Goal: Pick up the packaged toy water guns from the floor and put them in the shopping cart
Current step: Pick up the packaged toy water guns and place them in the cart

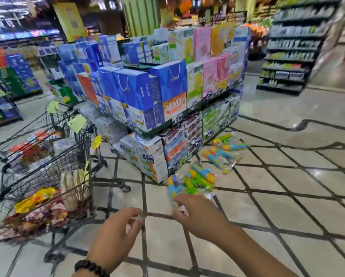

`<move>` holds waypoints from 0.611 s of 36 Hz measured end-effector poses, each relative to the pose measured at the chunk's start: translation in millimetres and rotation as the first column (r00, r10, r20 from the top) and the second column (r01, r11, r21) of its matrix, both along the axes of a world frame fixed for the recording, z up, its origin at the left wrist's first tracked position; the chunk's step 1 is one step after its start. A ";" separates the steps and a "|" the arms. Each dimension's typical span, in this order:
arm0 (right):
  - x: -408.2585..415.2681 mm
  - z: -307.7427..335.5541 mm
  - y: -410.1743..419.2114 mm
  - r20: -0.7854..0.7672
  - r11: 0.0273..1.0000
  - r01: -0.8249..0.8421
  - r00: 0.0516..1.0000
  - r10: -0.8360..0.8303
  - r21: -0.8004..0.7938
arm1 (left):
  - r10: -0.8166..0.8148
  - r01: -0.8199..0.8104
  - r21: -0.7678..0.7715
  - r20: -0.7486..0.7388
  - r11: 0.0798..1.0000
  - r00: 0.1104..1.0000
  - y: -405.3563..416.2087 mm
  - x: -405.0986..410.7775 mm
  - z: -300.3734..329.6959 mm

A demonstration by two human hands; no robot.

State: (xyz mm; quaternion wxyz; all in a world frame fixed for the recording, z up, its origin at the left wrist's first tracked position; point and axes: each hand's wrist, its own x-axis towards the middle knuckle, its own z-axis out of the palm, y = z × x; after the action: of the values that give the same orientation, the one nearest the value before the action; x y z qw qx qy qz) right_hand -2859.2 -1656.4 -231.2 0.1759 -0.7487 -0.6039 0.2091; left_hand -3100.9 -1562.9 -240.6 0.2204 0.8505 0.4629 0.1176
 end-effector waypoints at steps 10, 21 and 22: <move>55.2 -0.3 73.0 0.049 0.983 0.181 0.982 -0.180 -0.014 | -0.144 0.144 -0.025 0.016 0.989 0.989 122.5 76.5 -14.5; 105.5 3.7 152.1 0.033 0.916 0.400 0.916 -0.401 0.027 | -0.332 0.328 0.049 0.091 0.943 0.939 263.9 171.3 -14.8; 110.6 2.2 154.3 0.037 0.911 0.411 0.910 -0.412 0.021 | -0.346 0.342 0.054 0.097 0.938 0.933 270.4 180.8 -15.3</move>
State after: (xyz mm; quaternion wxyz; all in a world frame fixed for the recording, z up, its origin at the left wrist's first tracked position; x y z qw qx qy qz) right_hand -2748.6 -1502.1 -229.0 0.2085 -0.8621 -0.4374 0.1484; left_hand -2920.1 -1292.5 -255.9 0.2460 0.9149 0.2926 0.1300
